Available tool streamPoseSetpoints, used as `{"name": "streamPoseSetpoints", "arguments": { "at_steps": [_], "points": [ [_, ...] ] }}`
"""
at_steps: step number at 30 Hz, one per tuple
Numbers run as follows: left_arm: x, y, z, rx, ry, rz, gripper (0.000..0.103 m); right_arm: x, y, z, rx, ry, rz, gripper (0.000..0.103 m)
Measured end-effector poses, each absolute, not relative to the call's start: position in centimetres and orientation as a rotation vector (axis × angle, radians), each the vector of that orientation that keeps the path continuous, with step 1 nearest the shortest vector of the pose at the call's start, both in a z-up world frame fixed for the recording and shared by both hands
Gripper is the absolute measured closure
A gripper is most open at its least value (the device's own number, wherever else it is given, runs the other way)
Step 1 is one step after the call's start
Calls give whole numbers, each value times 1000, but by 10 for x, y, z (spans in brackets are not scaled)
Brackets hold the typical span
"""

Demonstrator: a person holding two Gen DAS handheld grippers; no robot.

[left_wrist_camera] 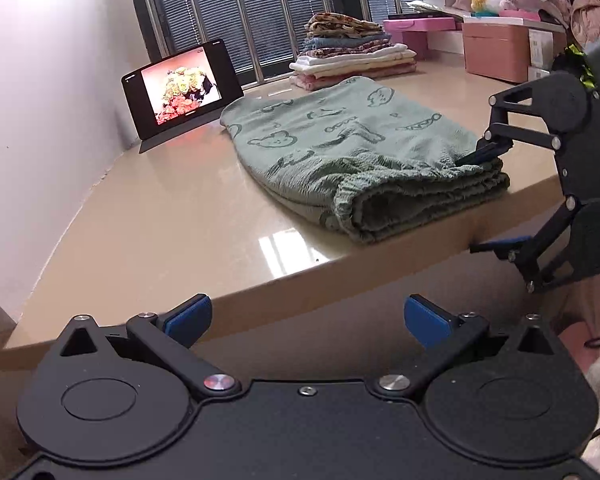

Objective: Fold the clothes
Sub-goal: 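Grasp the elastic cuffs of the green pants with the right gripper, then lift the cuffs with the right gripper while the left gripper grasps the cuffs too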

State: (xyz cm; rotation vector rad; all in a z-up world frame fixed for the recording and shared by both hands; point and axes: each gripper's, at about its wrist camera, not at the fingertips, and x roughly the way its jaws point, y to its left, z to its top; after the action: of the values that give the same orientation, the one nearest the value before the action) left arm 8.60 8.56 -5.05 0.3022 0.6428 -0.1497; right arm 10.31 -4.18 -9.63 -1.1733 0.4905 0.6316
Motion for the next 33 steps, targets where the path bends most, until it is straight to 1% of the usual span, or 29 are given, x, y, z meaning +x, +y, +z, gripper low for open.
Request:
{"name": "streamPoseSetpoints", "arguments": {
  "at_steps": [5, 8, 10, 11, 13, 16, 24, 30, 32, 33],
  "points": [
    [82, 83, -53, 327, 643, -182, 0, 101, -46, -92, -1182, 535, 666, 46],
    [81, 80, -54, 361, 644, -216, 0, 97, -48, -89, -1186, 545, 681, 54],
    [82, 76, -56, 406, 642, -246, 0, 96, -50, -85, -1172, 552, 694, 64],
    [83, 75, -57, 430, 641, -261, 0, 96, -52, -82, -1163, 555, 701, 66],
    [85, 70, -61, 495, 635, -284, 0, 92, -55, -78, -1142, 556, 705, 75],
    [85, 62, -66, 614, 598, -299, 0, 94, -60, -68, -1097, 579, 707, 84],
    [90, 32, -99, 1052, 432, -301, 0, 95, -77, -35, -907, 690, 775, 85],
    [91, 15, -108, 1198, 278, -363, 0, 100, -93, -9, -771, 744, 817, 85],
    [91, 12, -112, 1246, 223, -384, 4, 104, -97, -2, -746, 752, 825, 85],
    [90, 10, -114, 1273, 193, -394, 13, 105, -98, -1, -741, 753, 828, 85]
  ]
}}
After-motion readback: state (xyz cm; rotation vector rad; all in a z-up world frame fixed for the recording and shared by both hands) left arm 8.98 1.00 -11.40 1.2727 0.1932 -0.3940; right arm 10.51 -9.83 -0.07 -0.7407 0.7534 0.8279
